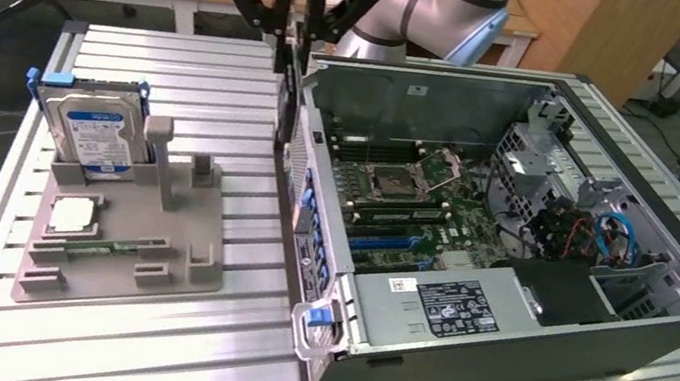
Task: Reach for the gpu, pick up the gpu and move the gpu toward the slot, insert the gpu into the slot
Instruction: 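Pick up the gpu and move the gpu toward the slot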
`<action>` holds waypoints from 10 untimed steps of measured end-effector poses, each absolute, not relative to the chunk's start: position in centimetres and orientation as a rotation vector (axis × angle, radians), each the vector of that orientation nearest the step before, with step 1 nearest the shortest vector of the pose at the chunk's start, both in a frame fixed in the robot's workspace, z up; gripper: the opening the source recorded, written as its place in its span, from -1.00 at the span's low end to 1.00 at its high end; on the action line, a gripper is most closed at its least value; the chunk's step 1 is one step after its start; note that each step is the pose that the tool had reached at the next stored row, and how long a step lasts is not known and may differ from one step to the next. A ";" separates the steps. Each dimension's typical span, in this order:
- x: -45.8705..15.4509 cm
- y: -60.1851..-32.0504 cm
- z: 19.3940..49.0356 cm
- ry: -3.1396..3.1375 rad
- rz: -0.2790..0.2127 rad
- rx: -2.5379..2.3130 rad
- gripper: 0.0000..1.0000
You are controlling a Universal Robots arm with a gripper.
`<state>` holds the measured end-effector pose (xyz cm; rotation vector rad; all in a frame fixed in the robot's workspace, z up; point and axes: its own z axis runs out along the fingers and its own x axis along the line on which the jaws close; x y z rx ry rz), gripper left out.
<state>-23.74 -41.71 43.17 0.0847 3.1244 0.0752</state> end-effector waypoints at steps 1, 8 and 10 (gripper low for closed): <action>-23.5 -41.7 43.2 3.124 0.075 0.085 -0.48; -22.0 -41.7 43.3 3.124 0.076 0.087 -0.48; -21.6 -41.7 43.4 3.124 0.076 0.088 -0.48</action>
